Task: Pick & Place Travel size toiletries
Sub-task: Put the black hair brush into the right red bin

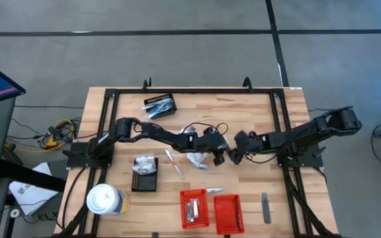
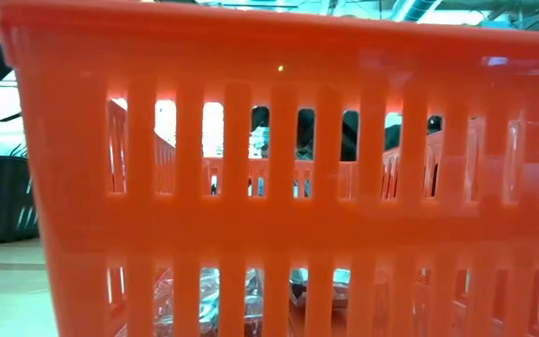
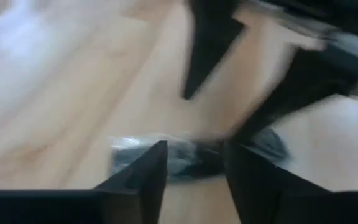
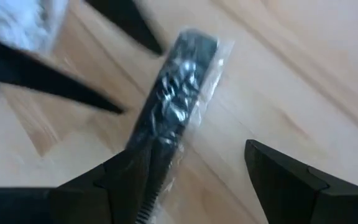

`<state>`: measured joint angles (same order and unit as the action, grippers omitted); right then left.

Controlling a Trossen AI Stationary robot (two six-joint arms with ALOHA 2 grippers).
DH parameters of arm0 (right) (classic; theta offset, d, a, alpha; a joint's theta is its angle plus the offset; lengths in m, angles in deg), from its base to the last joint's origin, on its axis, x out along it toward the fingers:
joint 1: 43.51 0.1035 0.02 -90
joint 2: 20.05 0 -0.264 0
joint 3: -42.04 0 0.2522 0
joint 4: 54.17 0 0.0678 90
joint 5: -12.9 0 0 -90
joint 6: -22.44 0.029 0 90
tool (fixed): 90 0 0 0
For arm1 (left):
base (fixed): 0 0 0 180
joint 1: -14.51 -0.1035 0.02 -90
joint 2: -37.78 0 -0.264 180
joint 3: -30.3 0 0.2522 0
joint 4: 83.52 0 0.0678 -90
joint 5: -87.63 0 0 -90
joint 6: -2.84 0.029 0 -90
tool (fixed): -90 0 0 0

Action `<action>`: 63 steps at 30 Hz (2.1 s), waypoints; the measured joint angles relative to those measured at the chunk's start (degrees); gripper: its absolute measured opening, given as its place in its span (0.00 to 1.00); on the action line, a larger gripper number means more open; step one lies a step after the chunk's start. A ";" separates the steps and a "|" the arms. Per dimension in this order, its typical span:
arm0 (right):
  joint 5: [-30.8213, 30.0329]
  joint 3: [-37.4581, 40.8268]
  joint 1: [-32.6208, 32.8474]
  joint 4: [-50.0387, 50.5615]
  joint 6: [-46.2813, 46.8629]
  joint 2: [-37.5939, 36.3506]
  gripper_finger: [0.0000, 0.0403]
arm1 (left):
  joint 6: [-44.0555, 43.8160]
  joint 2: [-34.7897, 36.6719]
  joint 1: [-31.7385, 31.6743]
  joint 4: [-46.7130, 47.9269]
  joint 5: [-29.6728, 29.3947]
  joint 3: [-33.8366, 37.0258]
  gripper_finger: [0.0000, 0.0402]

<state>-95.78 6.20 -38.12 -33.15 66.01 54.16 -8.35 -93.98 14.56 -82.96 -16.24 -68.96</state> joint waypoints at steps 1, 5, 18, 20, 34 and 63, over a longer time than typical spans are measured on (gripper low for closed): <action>-0.64 0.00 0.04 -0.06 -0.19 -0.77 0.63 | -0.83 -0.39 -0.01 -0.52 -1.44 -0.08 0.40; -3.11 0.00 1.48 -1.95 -2.40 -4.23 0.63 | -1.28 -1.21 -0.10 -0.21 -3.89 0.07 0.44; -6.97 0.00 5.17 -5.21 -6.69 -10.52 0.63 | -0.19 -1.28 0.30 0.23 -3.54 0.92 0.34; -6.99 0.00 5.22 -5.18 -6.69 -10.52 0.63 | -0.19 -1.28 0.30 0.14 -3.54 0.92 0.34; -7.13 0.00 5.49 -5.25 -7.15 -10.52 0.63 | 0.21 -1.28 0.41 -2.34 -1.75 0.92 0.39; -6.67 0.04 6.31 0.21 -0.45 -10.52 0.63 | 0.38 -2.70 -0.18 -2.81 -0.83 3.25 0.36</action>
<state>-102.45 6.24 -31.82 -32.94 65.55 43.63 -7.97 -96.68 14.37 -85.77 -17.07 -65.71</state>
